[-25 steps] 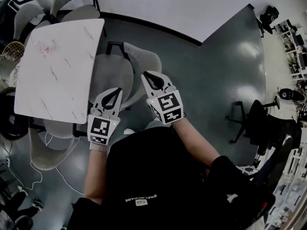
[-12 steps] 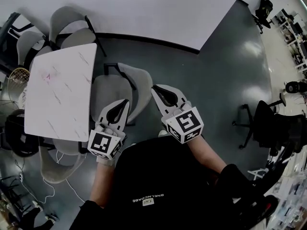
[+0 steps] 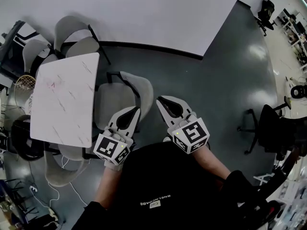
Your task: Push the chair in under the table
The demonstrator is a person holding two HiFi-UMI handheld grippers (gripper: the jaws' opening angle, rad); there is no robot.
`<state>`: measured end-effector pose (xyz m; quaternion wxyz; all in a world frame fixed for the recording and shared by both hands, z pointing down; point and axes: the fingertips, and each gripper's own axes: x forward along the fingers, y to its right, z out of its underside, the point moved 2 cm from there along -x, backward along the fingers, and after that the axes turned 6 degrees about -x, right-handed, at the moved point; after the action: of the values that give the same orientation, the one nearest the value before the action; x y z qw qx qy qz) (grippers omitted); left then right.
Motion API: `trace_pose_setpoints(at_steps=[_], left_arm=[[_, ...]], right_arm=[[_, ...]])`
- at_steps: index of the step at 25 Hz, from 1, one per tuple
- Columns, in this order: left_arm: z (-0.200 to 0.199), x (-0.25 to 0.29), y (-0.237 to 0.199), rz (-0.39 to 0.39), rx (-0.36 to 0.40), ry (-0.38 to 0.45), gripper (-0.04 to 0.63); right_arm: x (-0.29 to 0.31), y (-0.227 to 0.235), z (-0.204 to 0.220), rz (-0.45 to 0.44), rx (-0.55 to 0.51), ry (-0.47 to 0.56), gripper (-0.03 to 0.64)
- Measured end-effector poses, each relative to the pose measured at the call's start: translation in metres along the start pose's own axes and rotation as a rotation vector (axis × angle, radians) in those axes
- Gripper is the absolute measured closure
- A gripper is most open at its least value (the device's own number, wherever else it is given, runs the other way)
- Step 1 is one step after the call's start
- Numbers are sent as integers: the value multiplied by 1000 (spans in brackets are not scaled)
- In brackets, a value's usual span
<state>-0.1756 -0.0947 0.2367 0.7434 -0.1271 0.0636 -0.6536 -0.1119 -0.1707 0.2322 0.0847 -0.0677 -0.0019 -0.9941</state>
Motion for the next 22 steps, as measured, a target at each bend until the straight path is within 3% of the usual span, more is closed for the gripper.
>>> trace_pose_setpoints(at_steps=[5,10,14,19,22], left_arm=[[-6,4,18,49,56,15,589],[-8,8,28,42,118,9,589],[-9,11,29,38,104,0,591],[-12,12,30,60,15,10,591],[-9,14,29,56,20,-7,591]], right_arm=[[-7,8,2,17,41,4,589],[-13,11,4,15,50,0,589],[-15,12,6,13,56,-2,589],[-18,14,6,12,61,-1,589],[-19,17,6,11,65,1,589]])
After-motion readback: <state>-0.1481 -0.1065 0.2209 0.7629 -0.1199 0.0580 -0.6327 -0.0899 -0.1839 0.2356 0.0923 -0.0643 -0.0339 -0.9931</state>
